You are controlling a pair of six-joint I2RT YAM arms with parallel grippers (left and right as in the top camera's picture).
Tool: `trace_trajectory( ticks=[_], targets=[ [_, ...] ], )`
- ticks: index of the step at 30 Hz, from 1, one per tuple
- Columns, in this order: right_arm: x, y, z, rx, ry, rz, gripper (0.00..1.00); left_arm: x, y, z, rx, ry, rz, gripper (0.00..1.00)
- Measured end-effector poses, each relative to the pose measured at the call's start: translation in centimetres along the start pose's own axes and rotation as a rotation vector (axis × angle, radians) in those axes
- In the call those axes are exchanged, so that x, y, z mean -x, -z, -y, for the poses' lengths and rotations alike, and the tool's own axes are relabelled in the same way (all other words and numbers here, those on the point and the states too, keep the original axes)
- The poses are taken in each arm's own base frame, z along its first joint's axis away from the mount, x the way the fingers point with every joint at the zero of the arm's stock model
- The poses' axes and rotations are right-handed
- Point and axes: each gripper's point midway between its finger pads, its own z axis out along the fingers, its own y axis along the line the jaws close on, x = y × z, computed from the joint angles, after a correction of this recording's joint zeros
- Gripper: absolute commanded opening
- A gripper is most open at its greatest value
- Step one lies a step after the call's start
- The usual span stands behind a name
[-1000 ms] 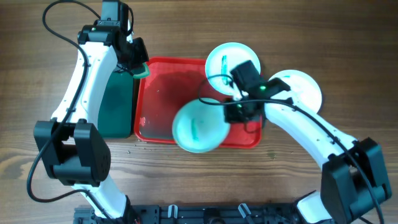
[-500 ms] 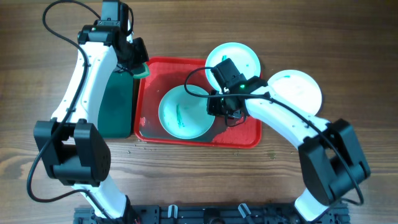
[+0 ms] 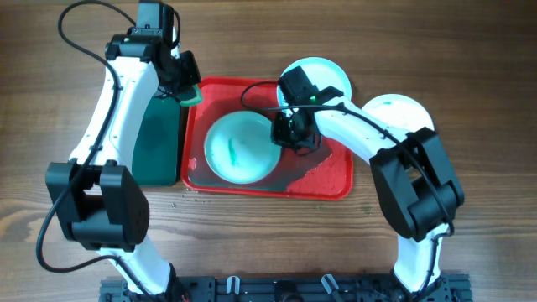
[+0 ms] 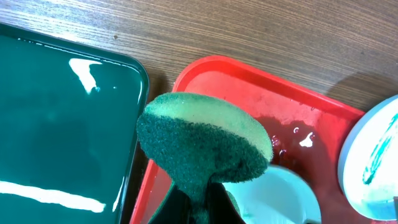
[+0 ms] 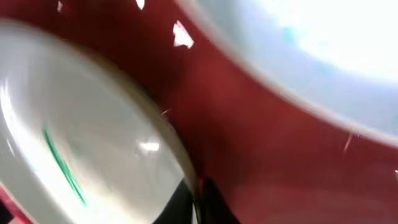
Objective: Clean dirty plates on tray and stack at the side
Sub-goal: 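Drag the bottom plate toward tray center with the right gripper, then bring the sponge onto the centered plate with the left gripper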
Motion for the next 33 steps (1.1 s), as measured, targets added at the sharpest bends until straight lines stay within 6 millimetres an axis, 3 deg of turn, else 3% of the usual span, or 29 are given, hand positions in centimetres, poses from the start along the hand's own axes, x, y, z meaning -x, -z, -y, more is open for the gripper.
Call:
trace_trajectory(
  ticks=[4,5,7,8,9,12,15,23,29,33],
  targets=[
    [-0.7,-0.3,-0.6,0.0,-0.009,-0.008,0.04,-0.2,0.0,-0.1,0.004,0.001,-0.01,0.04],
    [-0.8,-0.3,-0.6,-0.003,-0.02,-0.011,0.07,-0.3,0.0,-0.1,0.005,0.001,-0.013,0.04],
    [-0.8,-0.3,-0.6,-0.005,-0.032,-0.01,0.24,-0.4,0.0,-0.1,0.006,0.001,-0.015,0.04],
    [-0.9,-0.3,-0.7,-0.005,-0.038,-0.009,0.25,-0.4,0.0,-0.1,0.006,0.001,-0.015,0.04],
    [-1.0,-0.4,-0.9,-0.004,-0.038,-0.01,0.14,-0.4,0.0,-0.1,0.006,0.001,-0.015,0.04],
    [-0.6,-0.4,-1.2,0.007,-0.037,0.008,0.13,-0.4,0.0,-0.1,0.006,0.001,-0.016,0.04],
    [-0.1,-0.6,-1.6,0.021,-0.032,0.026,0.04,-0.4,0.0,-0.1,0.006,0.001,-0.015,0.04],
    [-0.5,-0.8,-1.3,0.006,-0.04,0.008,0.04,-2.2,0.1,-0.5,0.029,-0.002,-0.085,0.04],
    [-1.5,0.2,-0.6,-0.057,-0.009,-0.048,0.04,-5.0,-0.1,2.8,0.022,-0.095,-0.143,0.04],
    [-1.2,0.4,-0.9,-0.052,0.015,-0.039,0.04,-7.7,-2.8,4.3,0.022,-0.164,-0.161,0.04]
  ],
)
